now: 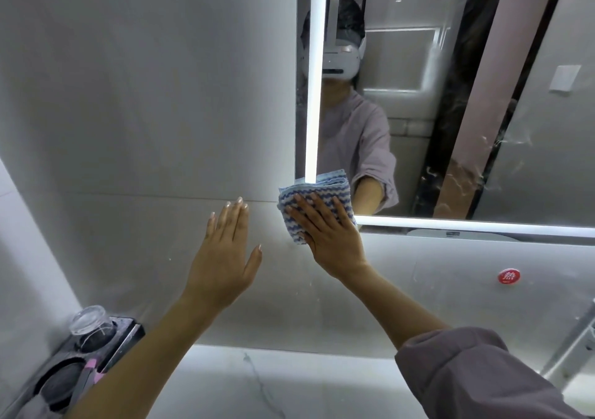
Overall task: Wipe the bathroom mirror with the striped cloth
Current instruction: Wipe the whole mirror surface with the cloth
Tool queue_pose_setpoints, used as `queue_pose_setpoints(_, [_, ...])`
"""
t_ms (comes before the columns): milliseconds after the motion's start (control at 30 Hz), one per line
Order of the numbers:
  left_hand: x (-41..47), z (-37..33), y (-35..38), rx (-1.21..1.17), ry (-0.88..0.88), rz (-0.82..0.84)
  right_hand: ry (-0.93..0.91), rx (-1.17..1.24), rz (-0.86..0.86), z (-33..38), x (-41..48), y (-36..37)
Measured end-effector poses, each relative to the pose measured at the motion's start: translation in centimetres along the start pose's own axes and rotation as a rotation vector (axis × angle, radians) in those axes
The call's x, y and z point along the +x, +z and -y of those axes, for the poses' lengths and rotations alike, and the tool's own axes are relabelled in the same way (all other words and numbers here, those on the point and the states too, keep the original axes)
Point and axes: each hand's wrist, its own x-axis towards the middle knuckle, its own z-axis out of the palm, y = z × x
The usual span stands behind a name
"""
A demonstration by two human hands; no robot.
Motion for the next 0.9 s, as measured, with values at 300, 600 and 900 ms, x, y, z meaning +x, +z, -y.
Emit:
queue_pose_setpoints(300, [0.8,-1.1,-0.1,-0.029,-0.003,-0.008,-0.02,-0.051,0.103,-5.3,-3.5,-1.4])
queue_pose_setpoints(600, [1.0,-2.3,0.2,-0.04,0.027,-0.014,0.021,-0.057,0.14,-5.1,-3.3,-1.7])
queue_pose_setpoints(900, [1.2,-2.5,0.6,-0.047,0.028,-0.008,0.136,0.004,0.142,-2.7,-2.1,-1.3])
